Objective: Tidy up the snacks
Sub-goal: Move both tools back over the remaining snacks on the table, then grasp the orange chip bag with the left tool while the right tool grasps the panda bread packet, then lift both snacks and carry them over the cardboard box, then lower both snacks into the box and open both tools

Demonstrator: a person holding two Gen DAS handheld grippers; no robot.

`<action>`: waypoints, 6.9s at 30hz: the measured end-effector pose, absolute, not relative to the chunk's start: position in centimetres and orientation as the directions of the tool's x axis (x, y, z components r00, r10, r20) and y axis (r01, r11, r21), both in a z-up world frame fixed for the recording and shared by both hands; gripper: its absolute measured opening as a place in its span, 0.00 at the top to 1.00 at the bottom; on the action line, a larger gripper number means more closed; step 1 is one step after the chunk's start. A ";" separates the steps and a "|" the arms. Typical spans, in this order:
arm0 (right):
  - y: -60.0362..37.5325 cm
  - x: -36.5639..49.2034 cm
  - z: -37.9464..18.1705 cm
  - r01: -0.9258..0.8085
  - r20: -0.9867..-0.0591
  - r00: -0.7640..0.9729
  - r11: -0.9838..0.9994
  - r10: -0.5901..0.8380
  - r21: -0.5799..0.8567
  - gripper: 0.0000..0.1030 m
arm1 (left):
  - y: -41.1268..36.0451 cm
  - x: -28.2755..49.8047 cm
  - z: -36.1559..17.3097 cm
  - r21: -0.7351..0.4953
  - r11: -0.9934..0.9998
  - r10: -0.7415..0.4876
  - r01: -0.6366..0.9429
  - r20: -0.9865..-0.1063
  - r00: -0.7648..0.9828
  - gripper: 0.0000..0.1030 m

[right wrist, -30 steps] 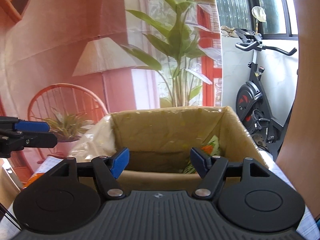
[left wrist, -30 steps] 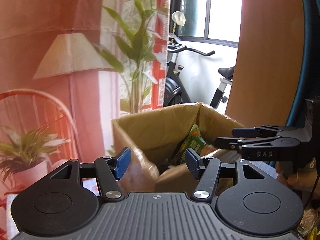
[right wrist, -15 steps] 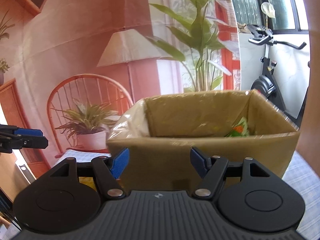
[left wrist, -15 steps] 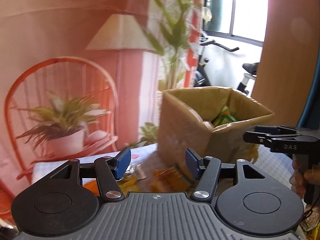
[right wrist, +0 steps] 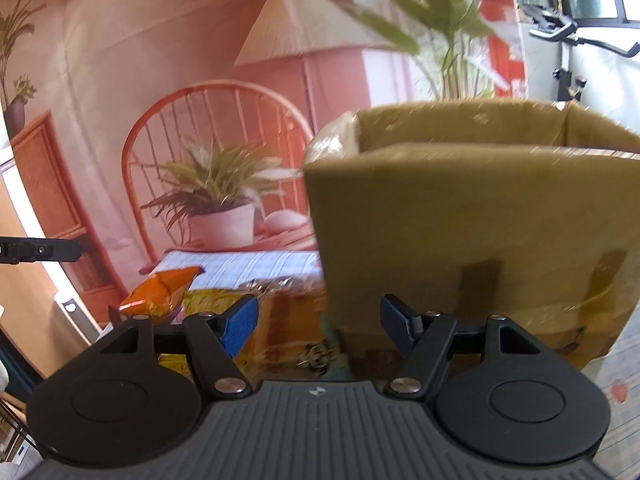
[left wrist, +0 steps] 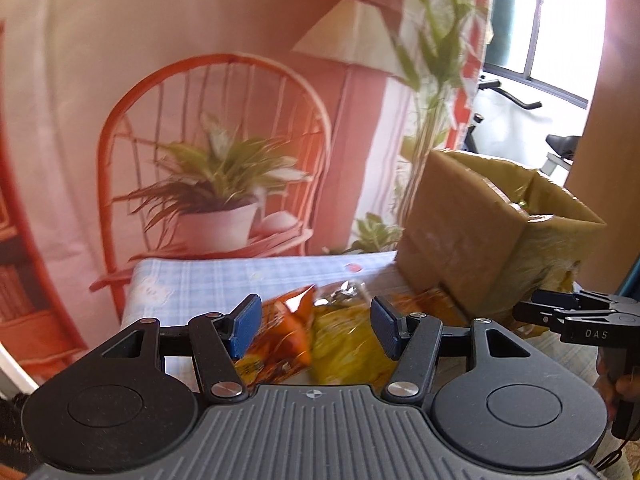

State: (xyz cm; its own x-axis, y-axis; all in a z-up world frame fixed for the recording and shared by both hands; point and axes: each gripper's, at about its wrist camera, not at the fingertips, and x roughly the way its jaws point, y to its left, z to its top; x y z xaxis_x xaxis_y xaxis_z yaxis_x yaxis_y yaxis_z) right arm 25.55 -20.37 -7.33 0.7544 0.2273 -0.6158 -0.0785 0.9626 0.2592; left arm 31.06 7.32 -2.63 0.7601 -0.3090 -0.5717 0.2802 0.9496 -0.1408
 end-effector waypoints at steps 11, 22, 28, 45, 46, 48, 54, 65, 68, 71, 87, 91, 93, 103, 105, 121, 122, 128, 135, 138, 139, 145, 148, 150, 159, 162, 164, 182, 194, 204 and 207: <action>-18.2 26.2 -10.3 -0.078 -0.667 0.706 0.962 0.239 0.262 0.31 | 8.6 32.8 -6.4 -0.157 0.952 -0.304 0.264 -0.601 0.739 0.18; -18.1 27.0 -12.0 -0.013 -0.692 0.688 0.956 0.221 0.293 0.30 | 8.6 38.0 -10.5 -0.171 0.961 -0.275 0.217 -0.659 0.700 0.12; -17.9 27.8 -12.7 0.018 -0.697 0.680 0.945 0.227 0.326 0.19 | 8.0 38.9 -11.1 -0.223 0.946 -0.324 0.235 -0.647 0.690 0.12; -14.0 31.3 -15.2 0.093 -0.747 0.655 0.968 0.118 0.235 0.06 | 8.4 39.0 -12.3 -0.229 0.944 -0.331 0.239 -0.658 0.677 0.12; -13.7 31.4 -15.4 0.101 -0.747 0.656 0.969 0.106 0.227 0.06 | 8.4 39.0 -12.3 -0.231 0.943 -0.331 0.238 -0.657 0.677 0.12; -13.4 31.6 -15.5 0.107 -0.749 0.657 0.973 0.084 0.203 0.06 | 8.3 39.0 -12.4 -0.232 0.943 -0.334 0.240 -0.657 0.676 0.12; -13.9 31.0 -15.2 0.100 -0.753 0.650 0.971 0.102 0.218 0.21 | 7.6 39.3 -12.6 -0.210 0.946 -0.323 0.247 -0.655 0.683 0.11; -16.1 27.9 -14.8 0.063 -0.772 0.611 0.962 0.172 0.265 0.23 | 6.2 39.1 -12.8 -0.145 0.947 -0.310 0.288 -0.657 0.687 0.22; -16.8 26.8 -14.7 0.041 -0.772 0.606 0.963 0.189 0.268 0.23 | 6.3 38.4 -12.6 -0.115 0.949 -0.293 0.292 -0.659 0.692 0.32; -17.3 25.8 -14.4 0.024 -0.768 0.609 0.964 0.198 0.267 0.23 | 6.8 37.6 -12.3 -0.127 0.947 -0.303 0.296 -0.663 0.684 0.36; -19.9 21.9 -13.6 -0.004 -0.757 0.626 0.972 0.185 0.233 0.23 | 4.4 28.8 -9.7 -0.110 0.932 -0.336 0.347 -0.627 0.703 0.40; -21.0 20.8 -13.6 0.026 -0.763 0.626 0.974 0.161 0.227 0.23 | 2.6 26.5 -10.1 -0.117 0.924 -0.352 0.364 -0.632 0.690 0.40; -21.7 20.2 -13.6 0.040 -0.768 0.621 0.972 0.159 0.233 0.23 | 1.9 25.5 -10.4 -0.130 0.926 -0.353 0.355 -0.636 0.686 0.40; -22.2 19.3 -13.6 0.016 -0.773 0.613 0.975 0.166 0.222 0.20 | 0.5 23.3 -10.8 -0.230 0.920 -0.389 0.317 -0.626 0.675 0.41; -21.8 19.7 -13.7 0.004 -0.773 0.613 0.978 0.163 0.210 0.19 | 0.3 23.1 -10.9 -0.239 0.920 -0.392 0.312 -0.627 0.674 0.41; -20.8 21.7 -15.4 -0.112 -0.790 0.590 0.986 0.166 0.124 0.08 | 0.5 21.5 -11.3 -0.305 0.928 -0.365 0.216 -0.614 0.700 0.41; -20.7 21.7 -15.5 -0.122 -0.791 0.588 0.985 0.169 0.120 0.08 | 0.5 21.4 -11.3 -0.307 0.928 -0.362 0.211 -0.615 0.701 0.41; -20.9 21.3 -15.4 -0.170 -0.779 0.595 0.978 0.197 0.117 0.19 | 0.4 21.5 -11.3 -0.313 0.929 -0.356 0.196 -0.618 0.701 0.41; -22.6 20.1 -14.0 -0.115 -0.735 0.626 0.963 0.260 0.243 0.22 | 0.0 21.7 -10.6 -0.305 0.928 -0.364 0.215 -0.610 0.704 0.41; -23.5 19.9 -12.4 -0.107 -0.694 0.665 0.955 0.276 0.277 0.22 | -0.3 22.1 -9.6 -0.303 0.924 -0.375 0.234 -0.595 0.711 0.41; -23.8 19.8 -11.8 -0.105 -0.679 0.680 0.954 0.276 0.282 0.22 | -0.4 22.2 -9.2 -0.306 0.921 -0.382 0.242 -0.585 0.715 0.41; -25.8 19.5 -7.7 -0.102 -0.579 0.768 0.944 0.275 0.312 0.22 | -2.0 23.0 -5.7 -0.290 0.901 -0.432 0.324 -0.509 0.744 0.41; -26.7 19.3 -5.6 -0.104 -0.524 0.809 0.943 0.265 0.315 0.22 | -2.8 23.5 -3.6 -0.277 0.887 -0.461 0.370 -0.468 0.754 0.41; -27.4 19.0 -4.2 -0.105 -0.488 0.834 0.943 0.257 0.316 0.22 | -3.4 23.9 -2.0 -0.289 0.866 -0.499 0.408 -0.439 0.747 0.41; -31.4 20.7 1.6 -0.092 -0.388 0.895 0.943 0.219 0.321 0.22 | -8.0 26.7 3.9 -0.252 0.807 -0.591 0.534 -0.347 0.729 0.41; -33.0 22.0 3.4 -0.076 -0.363 0.914 0.955 0.182 0.286 0.22 | -10.3 28.5 5.4 -0.221 0.798 -0.602 0.561 -0.340 0.723 0.41; -33.9 23.7 4.3 -0.059 -0.358 0.922 0.967 0.148 0.249 0.22 | -12.0 30.1 6.0 -0.205 0.793 -0.606 0.573 -0.345 0.716 0.41; -40.0 36.3 -3.4 0.100 -0.555 0.830 0.967 0.047 0.232 0.22 | -21.4 42.5 3.4 -0.144 0.837 -0.521 0.528 -0.506 0.688 0.52; -39.5 35.6 -3.9 0.083 -0.571 0.820 0.976 0.050 0.203 0.16 | -21.7 43.0 3.2 -0.090 0.854 -0.484 0.512 -0.497 0.720 0.42; -37.8 33.3 -1.5 0.063 -0.532 0.845 0.978 0.054 0.199 0.16 | -18.8 40.0 3.9 -0.097 0.847 -0.499 0.523 -0.485 0.718 0.35; -36.8 32.6 -1.4 0.064 -0.536 0.842 0.977 0.056 0.202 0.16 | -17.3 38.9 3.9 -0.112 0.841 -0.512 0.529 -0.478 0.713 0.34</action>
State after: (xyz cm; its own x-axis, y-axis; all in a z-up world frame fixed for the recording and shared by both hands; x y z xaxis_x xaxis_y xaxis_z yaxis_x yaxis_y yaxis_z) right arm 32.59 -36.79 -1.37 0.8424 0.0560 -0.5360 0.0638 0.9772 0.2024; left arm 38.91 -17.25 3.91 0.7130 -0.5125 -0.4785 0.5294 0.8410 -0.1118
